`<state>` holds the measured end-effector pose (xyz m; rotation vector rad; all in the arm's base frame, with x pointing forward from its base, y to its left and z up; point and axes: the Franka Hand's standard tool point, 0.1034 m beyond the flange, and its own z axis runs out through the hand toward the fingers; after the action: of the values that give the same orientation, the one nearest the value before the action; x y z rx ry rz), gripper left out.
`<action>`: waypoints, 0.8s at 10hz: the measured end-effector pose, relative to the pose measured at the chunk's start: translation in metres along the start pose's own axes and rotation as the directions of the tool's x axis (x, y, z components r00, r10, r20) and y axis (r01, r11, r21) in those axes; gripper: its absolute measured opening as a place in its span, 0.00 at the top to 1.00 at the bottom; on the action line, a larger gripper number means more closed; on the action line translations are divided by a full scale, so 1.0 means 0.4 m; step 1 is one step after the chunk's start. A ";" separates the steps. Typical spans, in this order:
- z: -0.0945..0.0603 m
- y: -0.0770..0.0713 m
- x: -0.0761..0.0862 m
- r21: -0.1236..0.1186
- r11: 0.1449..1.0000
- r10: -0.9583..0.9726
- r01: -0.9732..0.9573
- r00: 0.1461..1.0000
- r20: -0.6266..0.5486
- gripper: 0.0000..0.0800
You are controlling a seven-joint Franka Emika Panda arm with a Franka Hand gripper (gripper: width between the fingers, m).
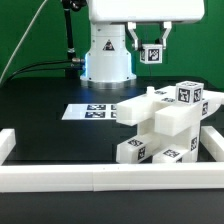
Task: Assemble chair
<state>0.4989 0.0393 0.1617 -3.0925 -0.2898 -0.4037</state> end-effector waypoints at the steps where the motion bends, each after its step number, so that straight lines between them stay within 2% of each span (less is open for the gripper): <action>1: -0.001 -0.001 0.001 0.000 1.000 0.000 0.000 1.000 -0.001 0.64; 3: 0.002 0.000 0.001 -0.001 1.000 -0.001 0.001 1.000 0.001 0.64; 4: 0.011 0.002 0.018 -0.016 0.999 -0.032 0.032 0.999 0.002 0.64; 6: 0.048 0.029 0.086 -0.033 0.999 -0.042 0.042 0.999 -0.002 0.64; 8: 0.062 0.025 0.088 -0.034 0.999 -0.036 0.036 0.999 0.002 0.64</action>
Offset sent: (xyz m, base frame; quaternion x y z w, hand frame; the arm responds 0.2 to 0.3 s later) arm 0.0369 -0.0113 0.0027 -0.0948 0.0117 -0.1213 0.9880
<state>0.5404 0.0369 0.1468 -3.1249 -0.3427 -0.4114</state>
